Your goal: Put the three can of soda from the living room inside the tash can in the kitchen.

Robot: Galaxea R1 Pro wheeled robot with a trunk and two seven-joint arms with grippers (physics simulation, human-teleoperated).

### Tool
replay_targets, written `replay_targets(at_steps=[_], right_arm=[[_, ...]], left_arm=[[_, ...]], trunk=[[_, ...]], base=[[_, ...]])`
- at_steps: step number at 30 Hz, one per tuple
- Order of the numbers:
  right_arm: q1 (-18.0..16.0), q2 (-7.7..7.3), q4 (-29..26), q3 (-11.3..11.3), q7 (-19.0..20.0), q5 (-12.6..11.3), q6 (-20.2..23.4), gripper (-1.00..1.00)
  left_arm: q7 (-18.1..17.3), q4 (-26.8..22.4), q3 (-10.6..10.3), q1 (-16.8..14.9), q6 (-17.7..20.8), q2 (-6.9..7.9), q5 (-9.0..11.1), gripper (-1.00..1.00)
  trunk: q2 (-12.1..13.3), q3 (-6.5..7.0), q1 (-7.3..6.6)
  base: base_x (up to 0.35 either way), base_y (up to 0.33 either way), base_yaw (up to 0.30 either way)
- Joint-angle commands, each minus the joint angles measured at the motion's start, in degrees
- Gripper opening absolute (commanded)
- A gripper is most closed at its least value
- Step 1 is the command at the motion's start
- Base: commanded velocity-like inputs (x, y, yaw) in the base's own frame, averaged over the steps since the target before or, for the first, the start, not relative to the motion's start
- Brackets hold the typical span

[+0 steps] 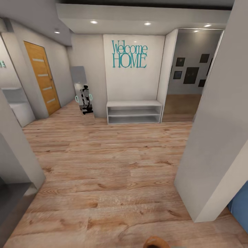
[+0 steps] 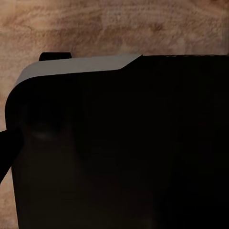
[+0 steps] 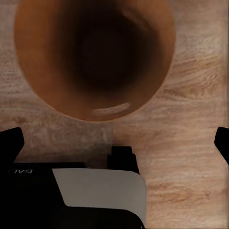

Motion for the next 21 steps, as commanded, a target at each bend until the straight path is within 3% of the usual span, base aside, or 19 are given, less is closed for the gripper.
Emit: replay_targets(at_steps=[1,5,14,21], right_arm=[[-1.5,-0.06,-0.1,0.0,-0.1,0.0,1.4,1.00],[-4.4,-0.12,-0.3,0.1,-0.2,0.1,4.1,1.00],[-6.2,-0.22,-0.3,0.2,-0.3,0.2,5.1,1.00],[-10.4,-0.30,0.3,0.2,-5.2,0.1,5.4,1.00]], left_arm=[[0.0,-0.1,0.0,0.0,0.0,-0.02,0.0,1.00],[0.1,-0.3,0.1,-0.7,0.1,-0.10,-0.1,1.00],[0.3,-0.4,0.0,-1.5,0.2,-0.10,0.1,1.00],[0.3,-1.3,0.0,-2.0,0.3,-0.06,0.2,1.00]], trunk=[[0.0,0.00,0.00],[0.0,0.00,0.00],[0.0,0.00,0.00],[0.0,0.00,0.00]], base=[[0.000,0.000,0.000],[0.000,0.000,0.000],[0.000,0.000,0.000],[0.000,0.000,0.000]])
